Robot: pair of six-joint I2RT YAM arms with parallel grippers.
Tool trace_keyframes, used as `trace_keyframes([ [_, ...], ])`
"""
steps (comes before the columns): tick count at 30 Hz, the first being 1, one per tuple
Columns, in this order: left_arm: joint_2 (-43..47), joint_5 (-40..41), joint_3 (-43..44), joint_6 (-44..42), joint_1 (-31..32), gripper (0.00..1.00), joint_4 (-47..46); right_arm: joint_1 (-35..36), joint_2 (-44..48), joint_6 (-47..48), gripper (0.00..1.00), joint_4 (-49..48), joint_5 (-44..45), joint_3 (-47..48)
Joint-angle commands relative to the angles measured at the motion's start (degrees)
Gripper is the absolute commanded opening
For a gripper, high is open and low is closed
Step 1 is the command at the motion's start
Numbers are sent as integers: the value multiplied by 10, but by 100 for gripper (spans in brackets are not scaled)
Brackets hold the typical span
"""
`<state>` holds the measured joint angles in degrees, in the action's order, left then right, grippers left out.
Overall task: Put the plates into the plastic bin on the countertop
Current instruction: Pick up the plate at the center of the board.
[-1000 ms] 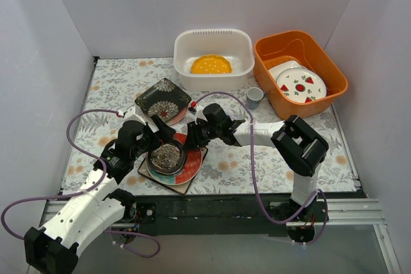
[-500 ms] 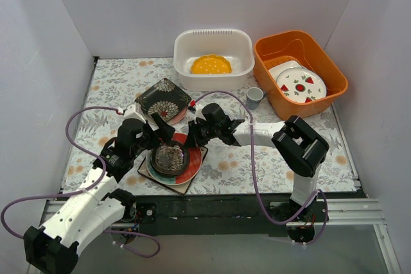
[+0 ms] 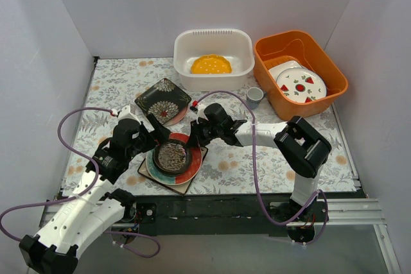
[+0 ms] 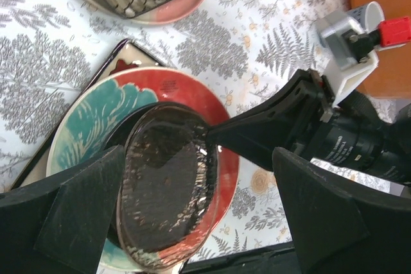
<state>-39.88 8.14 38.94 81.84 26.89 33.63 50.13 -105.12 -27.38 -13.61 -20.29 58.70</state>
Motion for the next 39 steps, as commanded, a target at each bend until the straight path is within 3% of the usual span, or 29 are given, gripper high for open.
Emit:
trace_keyframes([
  [1, -4, -1, 18, 19, 0, 98, 54, -10, 4, 18, 6, -6, -4, -12],
  [39, -98, -139, -43, 27, 0, 65, -8, -28, -7, 7, 6, -34, -27, -26],
])
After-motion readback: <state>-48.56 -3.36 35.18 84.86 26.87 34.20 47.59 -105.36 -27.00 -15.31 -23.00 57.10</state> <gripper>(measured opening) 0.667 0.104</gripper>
